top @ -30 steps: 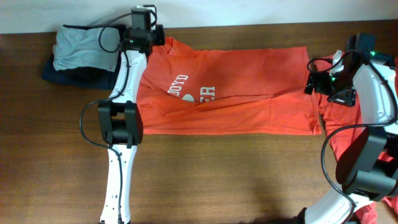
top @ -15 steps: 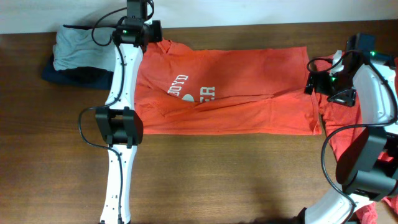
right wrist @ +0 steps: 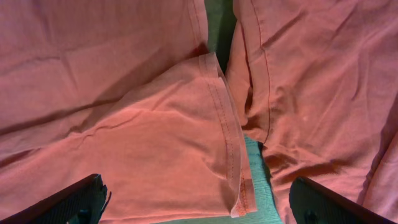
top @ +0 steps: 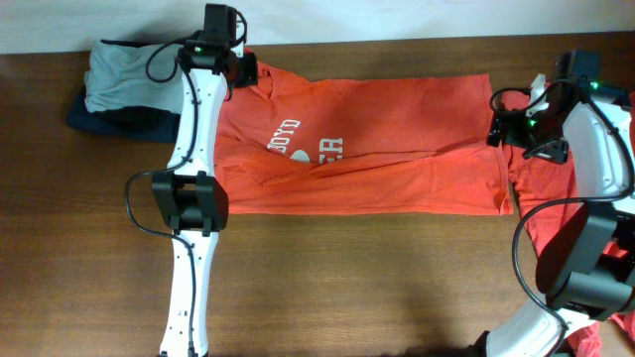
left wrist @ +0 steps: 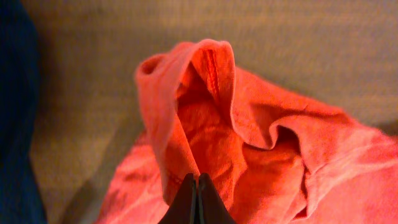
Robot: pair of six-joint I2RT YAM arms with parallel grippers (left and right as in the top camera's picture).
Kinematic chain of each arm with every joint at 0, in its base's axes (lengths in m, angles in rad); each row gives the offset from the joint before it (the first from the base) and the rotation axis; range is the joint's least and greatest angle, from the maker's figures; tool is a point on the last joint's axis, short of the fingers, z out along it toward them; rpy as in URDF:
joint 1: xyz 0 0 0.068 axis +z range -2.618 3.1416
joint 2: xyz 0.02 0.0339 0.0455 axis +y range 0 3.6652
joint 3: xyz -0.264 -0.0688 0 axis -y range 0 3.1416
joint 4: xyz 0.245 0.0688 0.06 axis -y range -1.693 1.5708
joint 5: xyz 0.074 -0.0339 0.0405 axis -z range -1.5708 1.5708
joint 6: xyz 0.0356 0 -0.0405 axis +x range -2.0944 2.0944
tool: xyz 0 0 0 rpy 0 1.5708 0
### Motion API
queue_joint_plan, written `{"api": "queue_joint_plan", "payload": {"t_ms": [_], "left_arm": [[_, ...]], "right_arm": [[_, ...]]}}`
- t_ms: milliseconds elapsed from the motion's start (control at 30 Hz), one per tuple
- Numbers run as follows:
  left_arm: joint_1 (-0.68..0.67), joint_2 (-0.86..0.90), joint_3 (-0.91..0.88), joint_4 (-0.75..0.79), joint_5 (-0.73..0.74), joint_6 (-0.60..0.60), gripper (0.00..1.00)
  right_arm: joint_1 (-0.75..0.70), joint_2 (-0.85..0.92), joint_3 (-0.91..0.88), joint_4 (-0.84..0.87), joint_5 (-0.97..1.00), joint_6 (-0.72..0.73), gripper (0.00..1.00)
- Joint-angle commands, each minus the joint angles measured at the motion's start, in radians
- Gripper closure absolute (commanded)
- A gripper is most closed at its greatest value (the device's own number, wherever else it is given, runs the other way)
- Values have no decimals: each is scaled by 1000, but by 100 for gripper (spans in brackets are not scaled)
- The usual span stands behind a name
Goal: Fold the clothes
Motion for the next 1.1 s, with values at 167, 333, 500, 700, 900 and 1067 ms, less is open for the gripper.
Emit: {"api": "queue_joint_plan", "payload": {"t_ms": [167,333,500,700,900,1067], "left_arm": [[0,2,67,-109,-38,1,75],[1,-16,149,-150,-45,-42,43],[-10,-27,144,-42,3,-123,42],[-68,-15,114,92,6,-168,43],[-92,34,114,102,-98,-233,47],[-89,58,114,103,-101,-281,51]], "right_arm": [[-1,-5,-3,-5,-2,-13,1],[-1,-5,-3,-4,-2,-12,1],[-1,-5,-3,-3,-2,-12,1],[-1,-4,-6,-3,-2,-12,1],[-1,-4,-42,24,-2,-12,1],[-1,-3,-67,65,-2,-13,1]]}}
